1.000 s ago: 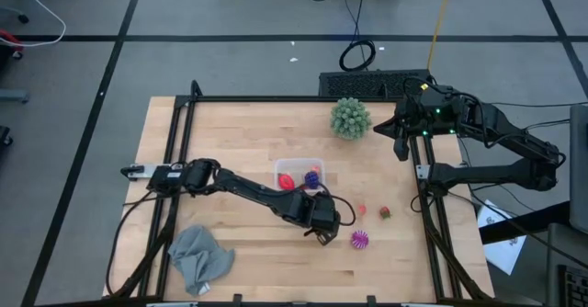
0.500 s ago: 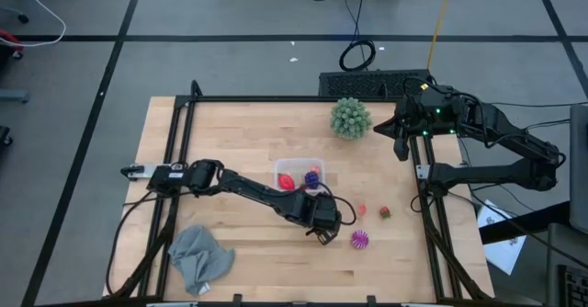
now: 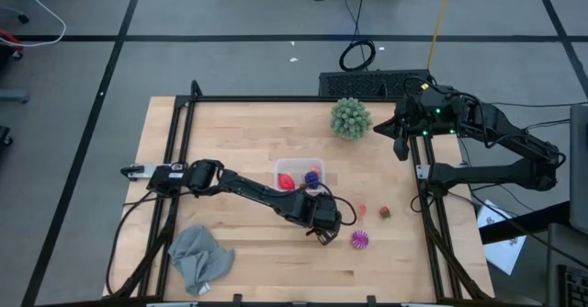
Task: Pick and placing Produce into tupperware
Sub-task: Put the left red strawberry into the transparent bin
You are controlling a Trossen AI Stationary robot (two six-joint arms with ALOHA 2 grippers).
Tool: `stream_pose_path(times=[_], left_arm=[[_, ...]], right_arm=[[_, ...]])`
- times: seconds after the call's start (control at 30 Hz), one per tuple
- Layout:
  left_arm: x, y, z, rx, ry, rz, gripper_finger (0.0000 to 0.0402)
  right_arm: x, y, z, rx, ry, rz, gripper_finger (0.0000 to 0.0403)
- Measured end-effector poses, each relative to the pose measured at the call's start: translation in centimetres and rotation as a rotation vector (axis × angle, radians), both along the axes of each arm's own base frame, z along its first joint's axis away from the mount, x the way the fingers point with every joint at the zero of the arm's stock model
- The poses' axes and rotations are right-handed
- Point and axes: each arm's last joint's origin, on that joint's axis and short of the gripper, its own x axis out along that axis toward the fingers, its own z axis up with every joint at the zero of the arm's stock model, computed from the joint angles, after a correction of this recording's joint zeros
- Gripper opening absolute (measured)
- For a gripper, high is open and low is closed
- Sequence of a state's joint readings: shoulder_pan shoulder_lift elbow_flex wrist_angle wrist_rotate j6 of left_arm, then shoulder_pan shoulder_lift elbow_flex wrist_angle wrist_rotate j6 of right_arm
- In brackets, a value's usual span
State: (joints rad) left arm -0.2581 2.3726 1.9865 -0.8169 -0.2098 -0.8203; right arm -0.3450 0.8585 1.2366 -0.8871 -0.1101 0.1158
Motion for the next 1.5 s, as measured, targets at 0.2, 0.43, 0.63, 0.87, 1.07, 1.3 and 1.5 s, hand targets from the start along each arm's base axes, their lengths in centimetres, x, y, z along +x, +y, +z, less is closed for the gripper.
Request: stream_pose_path(times=[0.2,0.43,0.63,0.87,1.07,1.3,1.5], left_arm=[[0.0,0.0,-0.1,0.007,0.0,0.003,0.0181],[0.4,-0.1,-1.7,-0.024,0.022,0.002,0.0181],[0.4,-0.1,-1.6,-0.021,0.017,0.012,0.0181],[0.3,-0.1,-1.6,-0.024,0.018,0.023,0.0181],[0.3,-0.1,-1.6,-0.033,0.015,0.036,0.015],[0.4,-0.2,-1.4,-0.046,0.008,0.034,0.0142],[0.4,-0.2,-0.8,-0.062,-0.012,0.042,0.0156]], right_arm=[[0.0,0.0,0.0,0.0,0.0,0.0,0.0004],[0.1,0.0,0.1,-0.004,-0.012,0.0,0.0004],[0.2,-0.1,0.3,-0.012,-0.033,0.0,0.0004],[0.2,-0.1,0.3,-0.014,-0.039,0.0,0.0004],[0.2,-0.1,0.3,-0.014,-0.039,0.0,0.0004],[0.2,-0.1,0.3,-0.014,-0.039,0.0,0.0004],[0.2,-0.1,0.3,-0.014,-0.039,0.0,0.0004]])
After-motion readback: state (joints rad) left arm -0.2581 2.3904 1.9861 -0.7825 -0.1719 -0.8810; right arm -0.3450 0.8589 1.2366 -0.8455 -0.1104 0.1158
